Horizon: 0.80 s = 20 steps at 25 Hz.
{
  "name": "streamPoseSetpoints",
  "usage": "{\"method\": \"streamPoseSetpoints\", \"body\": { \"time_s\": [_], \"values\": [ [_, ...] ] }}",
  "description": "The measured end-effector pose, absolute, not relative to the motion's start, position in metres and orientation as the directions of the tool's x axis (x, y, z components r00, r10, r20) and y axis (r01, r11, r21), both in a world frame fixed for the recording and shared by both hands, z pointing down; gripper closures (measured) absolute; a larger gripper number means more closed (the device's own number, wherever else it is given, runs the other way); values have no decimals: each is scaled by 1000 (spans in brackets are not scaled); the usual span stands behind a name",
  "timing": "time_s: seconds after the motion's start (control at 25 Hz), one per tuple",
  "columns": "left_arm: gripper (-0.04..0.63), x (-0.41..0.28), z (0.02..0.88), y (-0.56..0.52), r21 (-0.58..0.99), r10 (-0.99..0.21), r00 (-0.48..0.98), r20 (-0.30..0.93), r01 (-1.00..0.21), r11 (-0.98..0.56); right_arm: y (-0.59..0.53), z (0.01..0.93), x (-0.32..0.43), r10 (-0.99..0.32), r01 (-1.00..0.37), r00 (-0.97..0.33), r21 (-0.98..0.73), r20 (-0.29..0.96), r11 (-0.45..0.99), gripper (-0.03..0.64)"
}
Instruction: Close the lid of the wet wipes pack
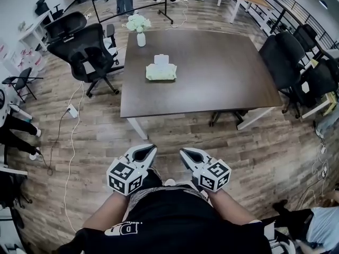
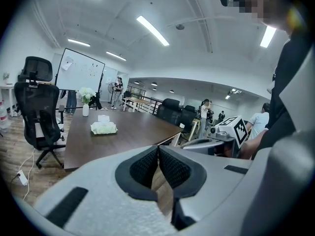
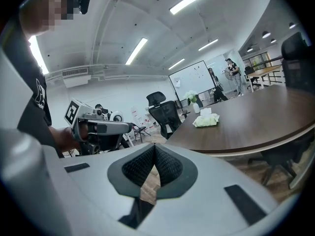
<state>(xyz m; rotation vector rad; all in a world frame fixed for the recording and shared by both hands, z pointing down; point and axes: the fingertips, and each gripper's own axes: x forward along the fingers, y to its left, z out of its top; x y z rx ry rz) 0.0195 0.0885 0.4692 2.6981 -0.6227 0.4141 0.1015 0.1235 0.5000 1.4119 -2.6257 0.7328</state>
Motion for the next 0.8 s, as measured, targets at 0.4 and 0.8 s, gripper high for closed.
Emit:
{"method": "streamPoseSetpoints", "body": {
  "time_s": [0.4,0.8],
  "values": [
    [571,29,474,54,276,-362,869,336,-459,-845,95,503,113,-776,-815,-558,-366,293,449,612],
    [571,30,486,-2,298,-360,865,351,-467,-832,42,513,116,-767,-819,-555,-373,320,437,612]
  ]
}}
